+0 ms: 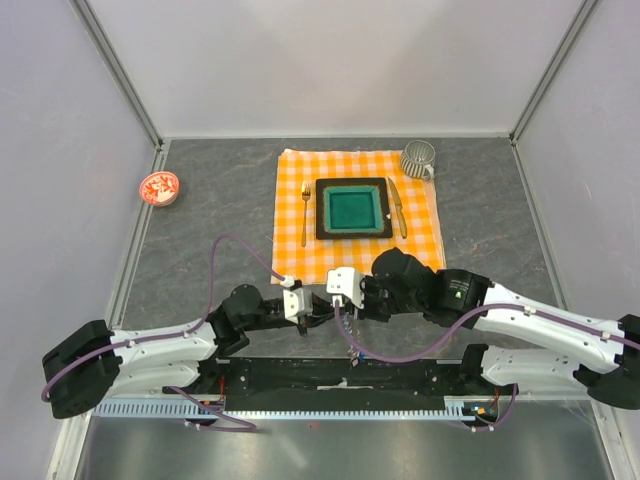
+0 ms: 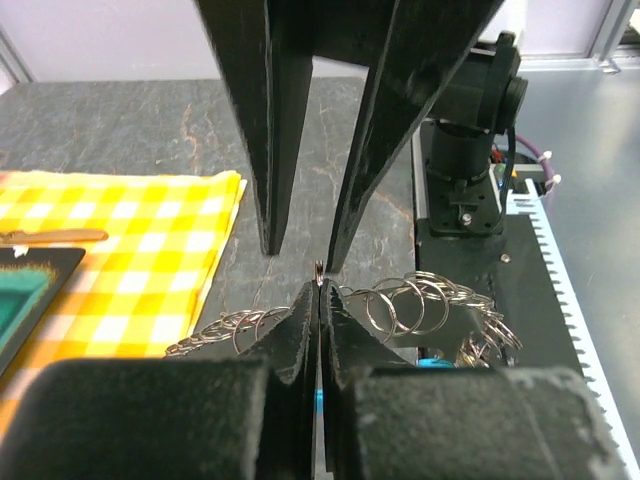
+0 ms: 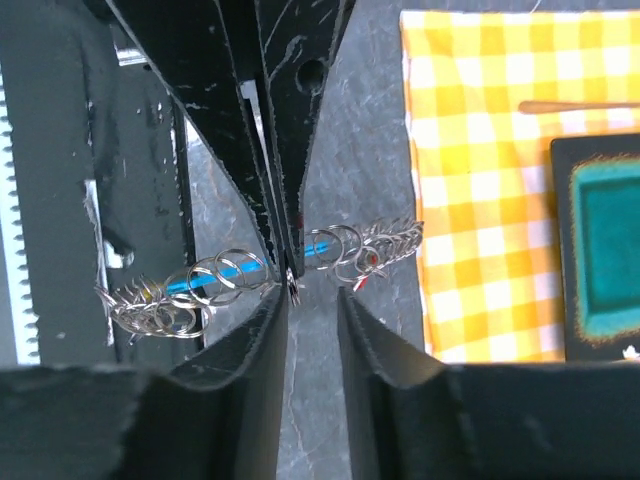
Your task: Put the keys on the keyring
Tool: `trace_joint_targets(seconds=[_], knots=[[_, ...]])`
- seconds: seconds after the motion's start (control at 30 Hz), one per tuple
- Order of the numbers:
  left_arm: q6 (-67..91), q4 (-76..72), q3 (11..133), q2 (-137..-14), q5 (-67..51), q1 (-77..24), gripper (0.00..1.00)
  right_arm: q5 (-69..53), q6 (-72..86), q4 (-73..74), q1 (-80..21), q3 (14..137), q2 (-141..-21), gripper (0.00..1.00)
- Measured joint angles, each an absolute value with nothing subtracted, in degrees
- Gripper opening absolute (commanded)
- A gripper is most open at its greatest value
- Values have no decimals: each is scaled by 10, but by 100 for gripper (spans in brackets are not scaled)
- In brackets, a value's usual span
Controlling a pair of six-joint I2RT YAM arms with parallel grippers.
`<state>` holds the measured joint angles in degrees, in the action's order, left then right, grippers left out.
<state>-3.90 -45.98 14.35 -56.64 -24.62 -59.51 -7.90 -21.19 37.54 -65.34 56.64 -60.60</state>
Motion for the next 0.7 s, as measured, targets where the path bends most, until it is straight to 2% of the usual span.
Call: trace_joint_targets(seconds=[0.17,0.4,0.7], knots=[[-38,-540,92,-590,-211,-595,2,-41,-164,306,-655,515,-558,44],[-17,-685,48,-692,-157,-595,2,28,-71,185,-658,397,-445,45],[4,-707,43,-726,-138,-596,2,93,-10,66,-670,258,-426,47]])
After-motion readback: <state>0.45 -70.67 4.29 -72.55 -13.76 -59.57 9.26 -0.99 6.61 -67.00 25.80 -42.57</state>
